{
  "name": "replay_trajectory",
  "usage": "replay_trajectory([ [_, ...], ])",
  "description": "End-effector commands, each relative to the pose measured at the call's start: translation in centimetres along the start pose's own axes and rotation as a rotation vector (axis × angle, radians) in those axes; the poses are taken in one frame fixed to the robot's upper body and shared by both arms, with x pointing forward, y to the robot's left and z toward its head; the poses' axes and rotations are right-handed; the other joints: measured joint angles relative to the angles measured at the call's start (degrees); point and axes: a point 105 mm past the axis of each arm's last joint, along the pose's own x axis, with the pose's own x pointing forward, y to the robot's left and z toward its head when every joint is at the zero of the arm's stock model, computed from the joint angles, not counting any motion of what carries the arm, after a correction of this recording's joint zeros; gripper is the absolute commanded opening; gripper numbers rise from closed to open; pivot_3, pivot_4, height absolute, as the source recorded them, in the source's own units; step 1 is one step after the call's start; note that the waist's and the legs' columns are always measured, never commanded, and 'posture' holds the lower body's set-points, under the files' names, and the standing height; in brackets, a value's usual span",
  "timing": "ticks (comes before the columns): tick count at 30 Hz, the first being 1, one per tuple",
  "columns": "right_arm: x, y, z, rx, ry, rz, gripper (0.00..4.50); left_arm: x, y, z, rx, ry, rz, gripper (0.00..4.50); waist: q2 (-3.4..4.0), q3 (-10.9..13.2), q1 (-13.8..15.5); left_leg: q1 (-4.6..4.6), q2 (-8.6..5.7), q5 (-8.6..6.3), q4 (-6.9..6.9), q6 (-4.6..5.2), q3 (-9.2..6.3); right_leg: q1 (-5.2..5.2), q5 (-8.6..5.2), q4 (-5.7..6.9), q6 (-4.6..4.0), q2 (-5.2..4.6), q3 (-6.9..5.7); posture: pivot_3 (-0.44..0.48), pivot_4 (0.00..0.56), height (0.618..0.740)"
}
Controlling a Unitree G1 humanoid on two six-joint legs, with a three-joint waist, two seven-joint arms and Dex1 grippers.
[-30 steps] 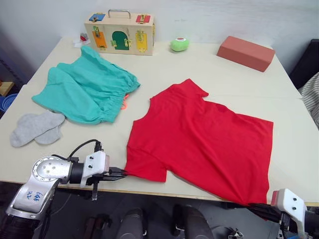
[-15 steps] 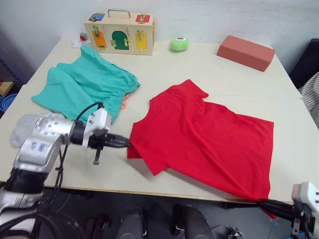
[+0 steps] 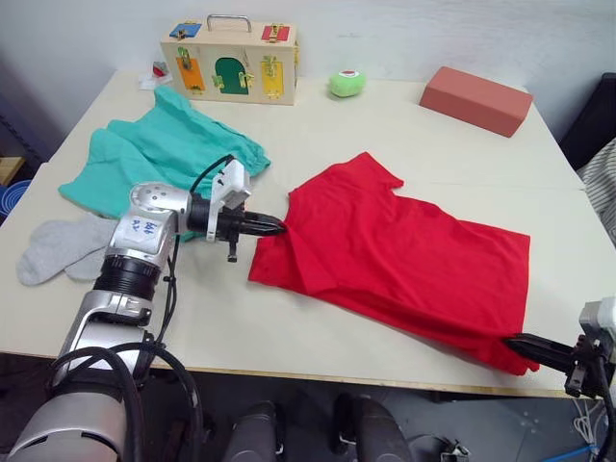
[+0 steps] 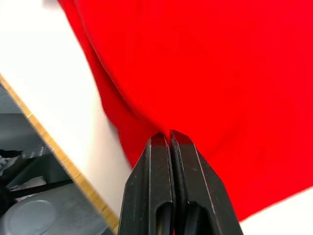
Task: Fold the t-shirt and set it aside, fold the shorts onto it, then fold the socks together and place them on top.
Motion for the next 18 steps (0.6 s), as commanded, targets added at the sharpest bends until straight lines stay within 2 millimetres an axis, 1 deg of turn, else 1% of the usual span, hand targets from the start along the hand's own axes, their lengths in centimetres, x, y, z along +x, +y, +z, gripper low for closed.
replay_trajectory([
  [1, 0.5, -0.3, -0.2, 0.010, 0.002, -0.021, 0.00, 0.3, 1.3, 1.1, 0.039, -0.029, 0.057, 0.04, -0.02, 0.01, 0.08, -0.01, -0.02, 0.00, 0.00, 0.01, -0.01, 0.00, 0.00, 0.01, 0.01, -0.02, 0.00, 0.000, 0.150, 0.740],
  [8, 1.1, -0.4, -0.5, 0.022, -0.006, -0.046, 0.00, 1.6, 2.0, 1.5, 0.029, -0.083, 0.085, 0.04, -0.03, 0.02, 0.16, -0.01, -0.05, 0.01, 0.01, 0.04, -0.05, 0.02, 0.03, 0.02, 0.06, -0.08, -0.01, 0.000, 0.150, 0.740],
  [10, 1.3, -0.4, -0.6, 0.031, -0.019, -0.060, 0.00, 1.9, 2.0, 1.0, 0.024, -0.074, 0.093, 0.04, -0.03, 0.01, 0.12, -0.01, -0.05, 0.01, 0.01, 0.03, -0.04, 0.01, 0.03, 0.01, 0.06, -0.07, -0.01, 0.000, 0.150, 0.740],
  [12, 1.5, -0.2, -0.2, 0.054, -0.068, -0.075, 0.00, 2.1, 2.2, 0.1, 0.010, -0.044, 0.113, 0.04, -0.04, 0.02, -0.02, -0.01, -0.04, 0.01, 0.00, 0.03, -0.03, 0.00, 0.03, 0.03, 0.06, -0.07, -0.02, 0.000, 0.150, 0.740],
  [15, 1.3, 0.1, 0.3, 0.034, -0.103, -0.096, 0.62, 1.9, 2.9, -0.3, 0.014, -0.044, 0.176, 0.62, -0.04, 0.02, -0.05, 0.01, -0.03, 0.03, 0.00, 0.01, -0.02, 0.00, 0.03, 0.08, 0.06, -0.06, -0.01, 0.000, 0.150, 0.740],
  [16, 1.1, 0.1, 0.4, 0.031, -0.114, -0.106, 0.96, 1.8, 3.1, -0.2, 0.014, -0.054, 0.200, 0.95, -0.04, 0.02, -0.03, 0.01, -0.03, 0.04, 0.00, 0.01, -0.03, -0.01, 0.03, 0.08, 0.06, -0.06, -0.01, 0.000, 0.150, 0.740],
  [18, 0.7, -0.1, 0.9, -0.027, -0.139, -0.156, 1.68, 1.3, 3.7, 0.0, 0.022, -0.084, 0.251, 1.59, -0.05, 0.03, 0.01, 0.02, -0.04, 0.03, 0.01, 0.09, -0.03, 0.00, 0.04, 0.12, 0.06, -0.09, 0.01, 0.000, 0.150, 0.740],
])
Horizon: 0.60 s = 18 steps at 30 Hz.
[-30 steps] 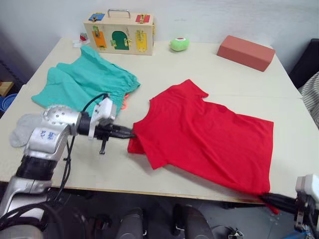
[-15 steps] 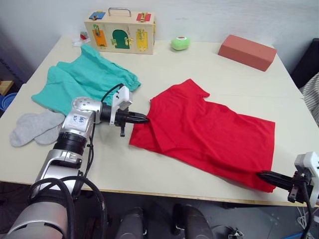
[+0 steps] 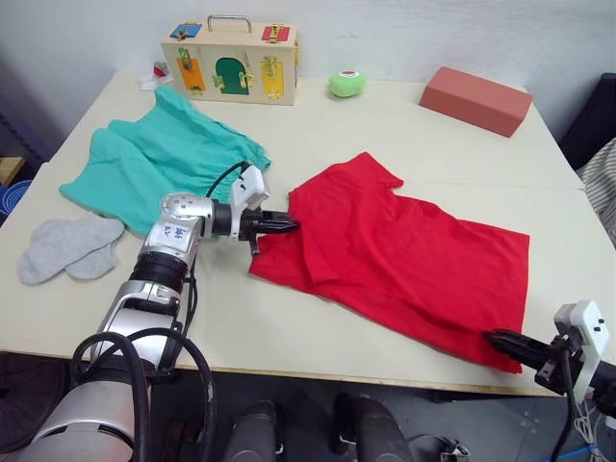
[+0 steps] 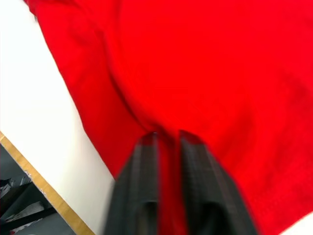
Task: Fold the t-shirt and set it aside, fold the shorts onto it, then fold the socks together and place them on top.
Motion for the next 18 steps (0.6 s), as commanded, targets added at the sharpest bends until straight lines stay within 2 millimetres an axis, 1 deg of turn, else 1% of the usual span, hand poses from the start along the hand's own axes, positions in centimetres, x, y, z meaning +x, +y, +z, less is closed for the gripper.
replay_trajectory([
  [1, -1.1, -0.2, 2.1, -0.144, -0.092, -0.073, 2.02, -0.8, 1.2, 1.5, 0.041, -0.079, 0.089, 1.89, -0.02, 0.01, 0.06, 0.00, 0.00, -0.01, 0.00, 0.04, -0.01, 0.00, 0.01, 0.00, 0.01, 0.00, 0.00, 0.000, 0.150, 0.740],
  [3, -1.7, -0.2, 2.9, -0.251, -0.134, -0.121, 2.74, -1.3, 1.5, 1.9, 0.066, -0.118, 0.125, 2.51, -0.01, 0.01, 0.08, 0.00, 0.00, -0.01, -0.01, 0.05, -0.02, 0.00, 0.02, 0.00, 0.02, 0.00, 0.00, 0.000, 0.150, 0.740],
  [5, -2.5, 0.2, 3.6, -0.324, -0.162, -0.137, 3.49, -2.3, 1.7, 2.5, 0.109, -0.166, 0.158, 3.21, 0.00, 0.00, 0.08, 0.00, 0.00, 0.02, -0.02, -0.01, -0.02, 0.00, 0.02, -0.01, 0.02, 0.00, -0.01, 0.000, 0.150, 0.740],
  [7, -3.2, 0.8, 4.8, -0.366, -0.211, -0.138, 4.18, -3.9, 1.3, 3.2, 0.131, -0.226, 0.156, 3.84, 0.00, 0.00, -0.10, 0.01, -0.02, 0.04, -0.04, -0.08, 0.01, 0.00, 0.02, -0.01, 0.02, 0.00, 0.03, 0.000, 0.150, 0.740],
  [8, -3.3, 1.2, 5.2, -0.373, -0.230, -0.128, 4.47, -4.6, 0.7, 3.3, 0.155, -0.235, 0.133, 4.15, 0.00, 0.00, -0.24, 0.01, 0.00, 0.03, -0.04, -0.10, 0.02, -0.01, 0.02, -0.02, 0.02, 0.01, 0.04, 0.000, 0.150, 0.740],
  [9, -3.2, 1.9, 5.4, -0.379, -0.235, -0.099, 4.50, -5.1, 0.0, 3.0, 0.177, -0.221, 0.102, 4.47, 0.00, 0.00, -0.42, 0.02, 0.00, 0.03, -0.04, -0.11, 0.05, -0.01, 0.02, -0.02, 0.02, 0.02, 0.06, 0.000, 0.150, 0.740],
  [11, -2.6, 3.4, 5.2, -0.396, -0.223, -0.024, 4.50, -6.0, -2.4, 1.6, 0.227, -0.158, -0.023, 4.47, 0.00, 0.00, -0.73, 0.06, 0.03, 0.02, -0.05, -0.14, 0.06, 0.00, 0.01, -0.01, 0.02, 0.04, 0.08, 0.000, 0.150, 0.740],
  [13, -1.7, 4.8, 4.7, -0.414, -0.201, 0.047, 4.50, -6.4, -4.4, 0.4, 0.245, -0.102, -0.116, 4.47, 0.01, -0.01, -0.76, 0.12, 0.04, 0.03, -0.06, -0.17, 0.08, 0.02, 0.01, 0.02, 0.01, 0.05, 0.12, 0.000, 0.150, 0.740],
  [16, -0.6, 6.0, 3.8, -0.420, -0.177, 0.111, 4.50, -6.1, -5.9, -0.8, 0.269, -0.051, -0.179, 4.47, 0.01, -0.01, -0.33, 0.18, 0.02, 0.01, -0.04, -0.04, 0.08, 0.08, 0.01, 0.03, 0.01, 0.04, 0.23, 0.000, 0.150, 0.740],
  [18, 0.4, 6.5, 3.2, -0.418, -0.172, 0.141, 4.50, -5.1, -6.4, -1.3, 0.306, -0.032, -0.196, 4.47, -0.01, -0.01, 0.29, 0.18, 0.00, -0.05, -0.02, 0.22, 0.05, 0.10, 0.07, 0.00, 0.05, 0.02, 0.28, 0.000, 0.150, 0.740],
])
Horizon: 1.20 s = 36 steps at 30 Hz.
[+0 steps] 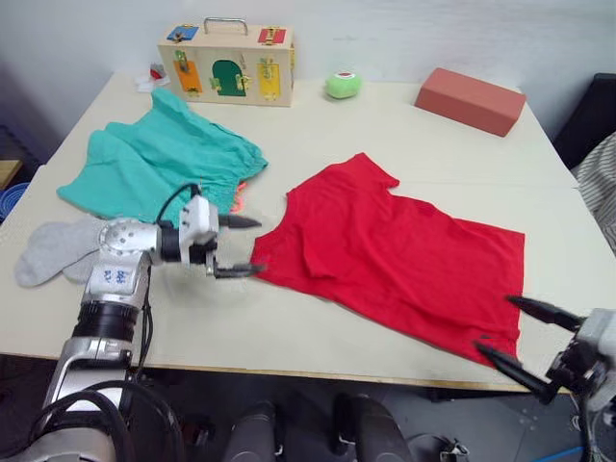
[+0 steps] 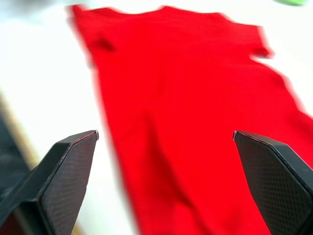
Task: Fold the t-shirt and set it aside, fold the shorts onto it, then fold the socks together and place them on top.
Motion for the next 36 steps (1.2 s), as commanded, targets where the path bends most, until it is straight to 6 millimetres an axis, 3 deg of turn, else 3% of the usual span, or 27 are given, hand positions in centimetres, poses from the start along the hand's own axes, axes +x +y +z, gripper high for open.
replay_trajectory([
  [1, 1.5, 1.2, -0.1, -0.037, -0.016, 0.051, 4.50, 1.9, -0.4, 0.9, 0.125, 0.010, -0.048, 4.47, -0.01, -0.01, 0.39, -0.02, -0.02, 0.00, 0.01, 0.00, -0.02, 0.00, 0.02, -0.02, 0.01, -0.02, -0.01, 0.000, 0.150, 0.740],
  [6, 2.7, 1.4, -0.4, -0.035, -0.041, 0.048, 4.50, 4.9, -1.2, 0.6, 0.173, 0.021, -0.127, 4.47, -0.01, -0.01, 0.26, -0.07, -0.04, -0.02, 0.01, 0.04, 0.01, -0.02, 0.04, -0.08, 0.03, -0.03, 0.01, 0.000, 0.150, 0.740],
  [8, 2.9, 1.4, -0.3, -0.028, -0.058, 0.048, 4.50, 5.5, -1.4, 0.8, 0.141, -0.004, -0.158, 4.06, -0.02, -0.01, 0.18, -0.11, -0.05, 0.07, 0.01, -0.15, 0.04, -0.05, 0.03, -0.10, 0.04, 0.00, -0.03, 0.000, 0.150, 0.740],
  [10, 3.0, 1.5, -0.1, -0.016, -0.080, 0.051, 4.12, 5.3, -1.8, 1.1, 0.104, -0.018, -0.189, 3.58, -0.02, -0.01, -0.19, -0.13, -0.04, 0.07, 0.01, -0.15, 0.09, -0.08, 0.03, -0.11, 0.04, 0.02, -0.03, 0.000, 0.150, 0.740],
  [17, 3.7, 2.3, 0.1, 0.004, -0.099, 0.111, 1.76, 3.1, -2.3, 1.4, 0.039, 0.004, -0.236, 1.29, -0.01, -0.01, -0.13, -0.04, 0.01, -0.02, 0.01, 0.07, 0.10, -0.08, 0.03, -0.01, 0.04, 0.03, 0.02, 0.000, 0.150, 0.740],
  [21, 5.2, 2.6, -0.9, -0.012, -0.069, 0.101, 0.34, 4.1, -3.1, 1.1, 0.015, -0.004, -0.261, 0.00, -0.02, -0.02, -0.01, -0.03, 0.00, -0.04, 0.01, 0.09, 0.09, -0.07, 0.03, -0.01, 0.03, 0.02, 0.07, 0.000, 0.150, 0.740],
  [22, 5.7, 2.5, -1.3, -0.024, -0.056, 0.087, 0.01, 4.7, -3.4, 0.9, 0.016, -0.006, -0.268, 0.00, -0.02, -0.02, 0.00, -0.03, 0.00, -0.03, 0.01, 0.08, 0.09, -0.07, 0.03, -0.02, 0.03, 0.02, 0.07, 0.000, 0.150, 0.740],
  [29, 8.5, 1.7, -2.6, -0.027, -0.042, -0.012, 0.01, 8.2, -2.2, 0.0, 0.018, -0.016, -0.180, 0.00, -0.03, -0.02, 0.04, -0.12, -0.05, 0.07, 0.09, -0.10, 0.11, -0.11, 0.03, 0.00, 0.04, 0.00, 0.06, 0.000, 0.150, 0.740],
  [36, 8.5, 0.8, -4.1, -0.030, -0.002, -0.064, 0.01, 10.3, -0.4, 0.0, 0.026, -0.033, -0.099, 0.00, -0.03, -0.02, 0.01, -0.11, -0.04, 0.05, 0.08, -0.06, 0.11, -0.11, 0.03, 0.02, 0.04, 0.00, 0.03, 0.000, 0.150, 0.740],
])
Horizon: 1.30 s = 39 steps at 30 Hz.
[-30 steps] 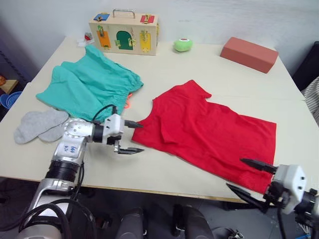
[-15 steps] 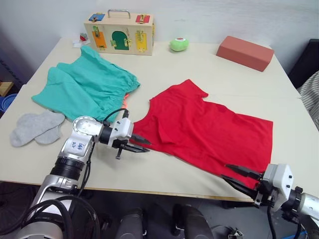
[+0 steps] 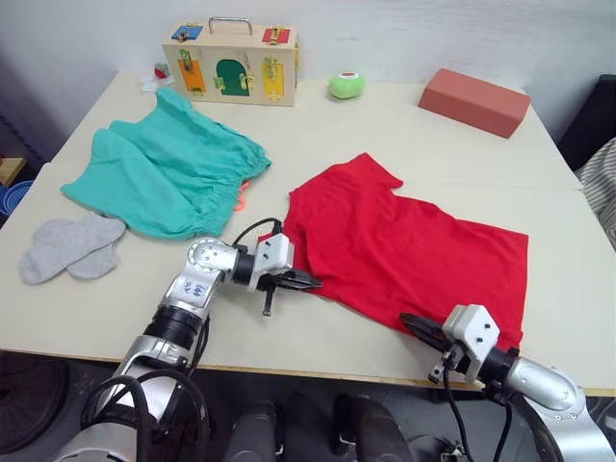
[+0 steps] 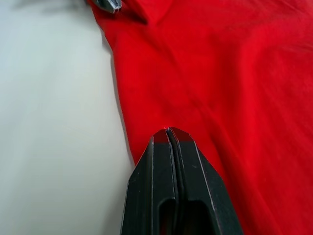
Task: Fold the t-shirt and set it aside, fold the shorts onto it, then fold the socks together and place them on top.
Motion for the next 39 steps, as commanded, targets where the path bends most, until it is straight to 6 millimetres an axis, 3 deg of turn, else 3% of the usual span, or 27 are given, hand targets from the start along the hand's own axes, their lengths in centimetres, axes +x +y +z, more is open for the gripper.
replay_trajectory([
  [1, -0.6, -0.8, -0.2, -0.014, -0.005, -0.049, 0.01, 0.9, 1.7, 0.8, 0.027, -0.020, 0.063, 0.00, 0.00, 0.00, 0.02, 0.00, 0.00, 0.00, 0.00, 0.01, 0.00, 0.00, 0.00, 0.00, 0.00, 0.00, -0.01, 0.000, 0.150, 0.740],
  [6, -3.1, -2.4, -1.2, -0.016, 0.025, -0.170, 0.01, 1.7, 3.4, 0.8, 0.006, -0.027, 0.143, 0.00, -0.01, 0.00, 0.14, -0.03, -0.03, -0.01, 0.00, 0.04, -0.01, 0.00, 0.01, -0.03, 0.01, -0.01, -0.03, 0.000, 0.150, 0.740],
  [12, -8.7, -3.4, -4.0, -0.009, 0.098, -0.359, 0.01, 0.9, 4.6, 0.2, -0.002, -0.060, 0.292, 0.00, -0.01, 0.00, 0.00, -0.02, 0.00, -0.02, -0.08, 0.00, 0.01, 0.00, 0.00, -0.12, 0.02, 0.00, -0.07, 0.000, 0.150, 0.740],
  [16, -11.6, -3.8, -5.2, 0.016, 0.110, -0.473, 0.01, -1.5, 6.8, 0.8, 0.051, -0.117, 0.545, 0.00, -0.01, 0.00, -0.19, 0.06, 0.02, -0.15, -0.10, 0.22, 0.04, 0.04, 0.01, -0.12, 0.03, -0.02, -0.01, 0.000, 0.150, 0.740],
  [20, -13.8, -5.8, -3.7, 0.040, 0.036, -0.621, 0.01, -5.7, 7.8, 3.3, 0.074, -0.267, 0.673, 0.00, 0.01, -0.01, -0.38, 0.09, 0.06, -0.15, -0.10, 0.23, 0.04, 0.02, 0.04, -0.07, 0.04, -0.03, 0.03, 0.000, 0.150, 0.740],
  [27, -13.1, -4.3, -0.5, 0.002, -0.005, -0.442, 0.01, -9.6, 5.3, 3.6, 0.125, -0.187, 0.585, 0.00, 0.04, -0.02, -0.27, 0.19, 0.08, -0.14, -0.21, 0.09, 0.05, 0.03, -0.02, -0.01, -0.04, -0.03, 0.02, 0.000, 0.150, 0.740],
  [33, -11.1, -1.3, 0.3, -0.049, 0.029, -0.217, 0.01, -9.3, 0.0, 1.2, 0.057, -0.045, 0.289, 0.00, 0.08, -0.05, -0.08, 0.21, 0.06, -0.17, -0.20, 0.11, 0.11, 0.04, -0.02, -0.05, -0.05, -0.03, 0.10, 0.000, 0.150, 0.740],
  [35, -10.5, -0.3, 0.1, -0.005, 0.042, -0.152, 0.01, -9.6, -1.0, 0.3, 0.065, 0.008, 0.250, 0.00, 0.08, -0.04, 0.08, 0.20, 0.07, -0.18, -0.19, 0.11, 0.09, 0.05, -0.02, -0.08, -0.05, -0.03, 0.10, 0.000, 0.150, 0.740],
  [39, -9.9, 0.1, -1.2, -0.056, 0.153, -0.082, 0.86, -9.7, -1.1, -0.9, 0.177, 0.127, 0.240, 0.83, 0.08, -0.05, 0.16, 0.17, 0.08, -0.19, -0.19, 0.13, 0.08, 0.03, -0.03, -0.11, -0.06, -0.03, 0.11, 0.000, 0.150, 0.740],
])
